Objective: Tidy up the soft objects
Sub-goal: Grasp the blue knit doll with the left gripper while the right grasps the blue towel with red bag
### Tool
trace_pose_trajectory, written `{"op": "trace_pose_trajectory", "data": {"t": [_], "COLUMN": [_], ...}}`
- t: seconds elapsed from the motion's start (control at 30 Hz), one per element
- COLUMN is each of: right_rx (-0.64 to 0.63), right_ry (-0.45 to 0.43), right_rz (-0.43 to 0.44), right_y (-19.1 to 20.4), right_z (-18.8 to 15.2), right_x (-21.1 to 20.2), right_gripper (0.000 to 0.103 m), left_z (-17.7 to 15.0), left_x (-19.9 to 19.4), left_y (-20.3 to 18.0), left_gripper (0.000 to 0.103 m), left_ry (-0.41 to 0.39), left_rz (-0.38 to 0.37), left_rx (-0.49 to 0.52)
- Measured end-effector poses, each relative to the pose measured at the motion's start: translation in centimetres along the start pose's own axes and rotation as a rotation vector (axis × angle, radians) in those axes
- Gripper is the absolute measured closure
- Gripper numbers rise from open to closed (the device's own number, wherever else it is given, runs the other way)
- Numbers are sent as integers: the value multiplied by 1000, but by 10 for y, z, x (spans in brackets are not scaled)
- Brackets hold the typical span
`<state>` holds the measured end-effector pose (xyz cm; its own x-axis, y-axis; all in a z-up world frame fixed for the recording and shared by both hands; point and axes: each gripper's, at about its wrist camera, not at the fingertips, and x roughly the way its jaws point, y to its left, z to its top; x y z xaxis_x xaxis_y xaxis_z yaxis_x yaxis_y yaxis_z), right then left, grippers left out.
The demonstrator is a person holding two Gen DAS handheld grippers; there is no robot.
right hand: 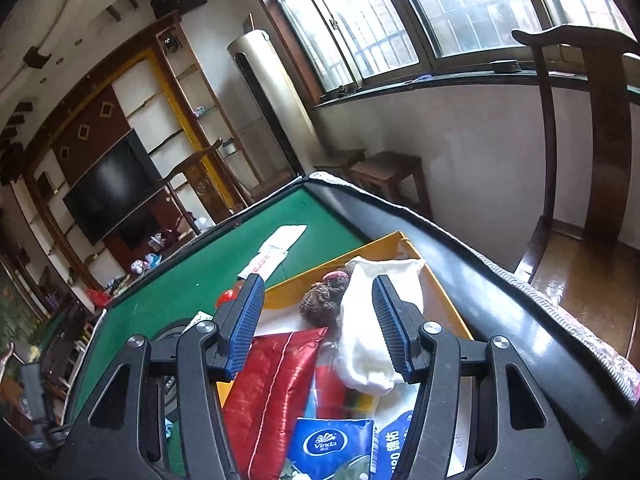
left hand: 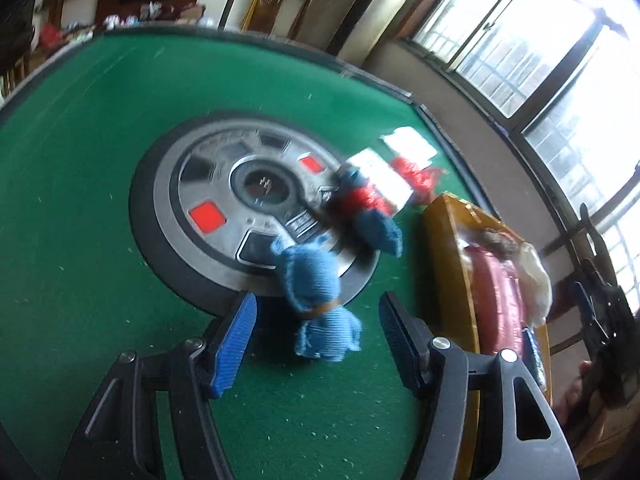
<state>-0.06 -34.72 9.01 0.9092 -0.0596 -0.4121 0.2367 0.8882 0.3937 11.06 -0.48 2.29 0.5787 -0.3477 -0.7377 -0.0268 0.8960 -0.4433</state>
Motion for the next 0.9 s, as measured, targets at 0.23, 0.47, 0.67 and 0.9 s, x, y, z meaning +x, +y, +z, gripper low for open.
{"op": "trace_pose_trajectory", "data": {"t": [0.23,0.47,0.67,0.9], "right_rx": [-3,-31,-70,-248], "right_ry": [4,4,15,214], "right_rz": [27,42,81,263], "right_y": [1,9,18,83], "right_z": [0,-3,-7,-37], "right_x": [-2,-2,0,20], "right_gripper": [47,47,47,47], "left_z": [-1,-5,-3,1], "left_x": [25,26,7,-4], "left_y": [-10,-20,1,34], "left_gripper": [39,67,69,69], "left_ry": [20,-37,-65,-61], "left_rz": [59,132,172,165], "left_rx": [9,127,149,158]}}
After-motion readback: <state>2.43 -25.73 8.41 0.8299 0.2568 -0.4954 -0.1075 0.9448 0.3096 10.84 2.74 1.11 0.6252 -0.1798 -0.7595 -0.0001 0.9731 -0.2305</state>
